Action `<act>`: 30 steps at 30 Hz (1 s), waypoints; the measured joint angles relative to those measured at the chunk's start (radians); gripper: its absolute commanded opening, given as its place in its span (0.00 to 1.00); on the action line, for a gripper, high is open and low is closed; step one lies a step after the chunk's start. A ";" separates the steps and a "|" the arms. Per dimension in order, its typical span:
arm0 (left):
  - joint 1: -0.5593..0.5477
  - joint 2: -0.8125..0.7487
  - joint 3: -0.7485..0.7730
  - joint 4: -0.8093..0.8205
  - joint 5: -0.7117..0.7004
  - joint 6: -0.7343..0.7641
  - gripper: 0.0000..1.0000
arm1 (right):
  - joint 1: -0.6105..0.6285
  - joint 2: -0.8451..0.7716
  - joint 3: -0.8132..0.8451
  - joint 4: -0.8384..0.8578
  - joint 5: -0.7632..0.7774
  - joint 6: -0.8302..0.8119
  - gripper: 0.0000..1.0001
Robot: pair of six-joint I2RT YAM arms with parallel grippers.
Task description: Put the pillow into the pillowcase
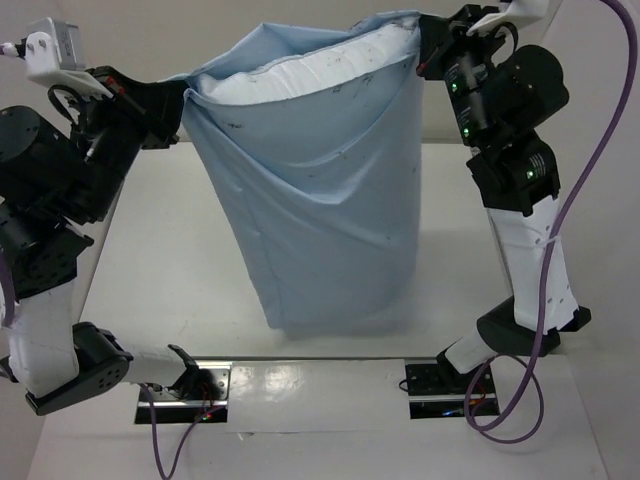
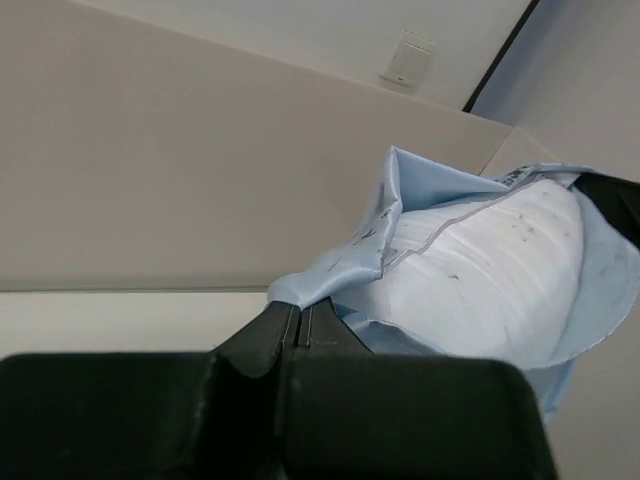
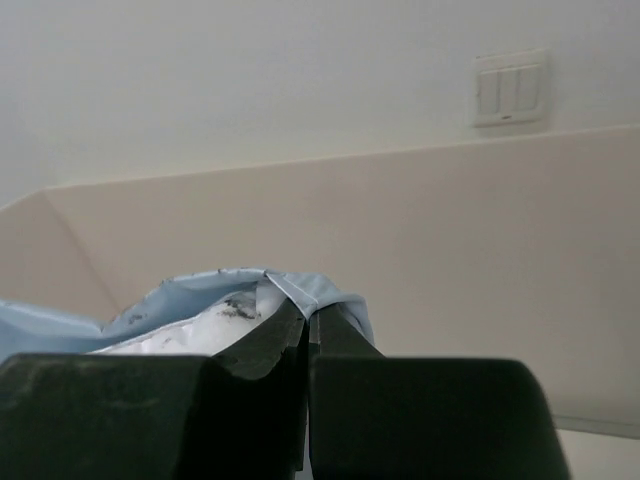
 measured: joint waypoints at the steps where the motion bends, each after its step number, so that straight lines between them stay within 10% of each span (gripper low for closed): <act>1: -0.005 -0.006 -0.007 0.003 -0.003 0.015 0.00 | 0.000 -0.008 0.002 0.002 0.014 -0.022 0.00; 21: 0.010 0.011 -0.116 0.293 -0.024 0.147 0.00 | 0.007 -0.106 -0.232 0.227 0.106 -0.177 0.00; 30: 0.244 0.324 -0.064 0.186 0.181 0.075 0.00 | -0.041 0.311 0.031 0.106 0.089 -0.177 0.00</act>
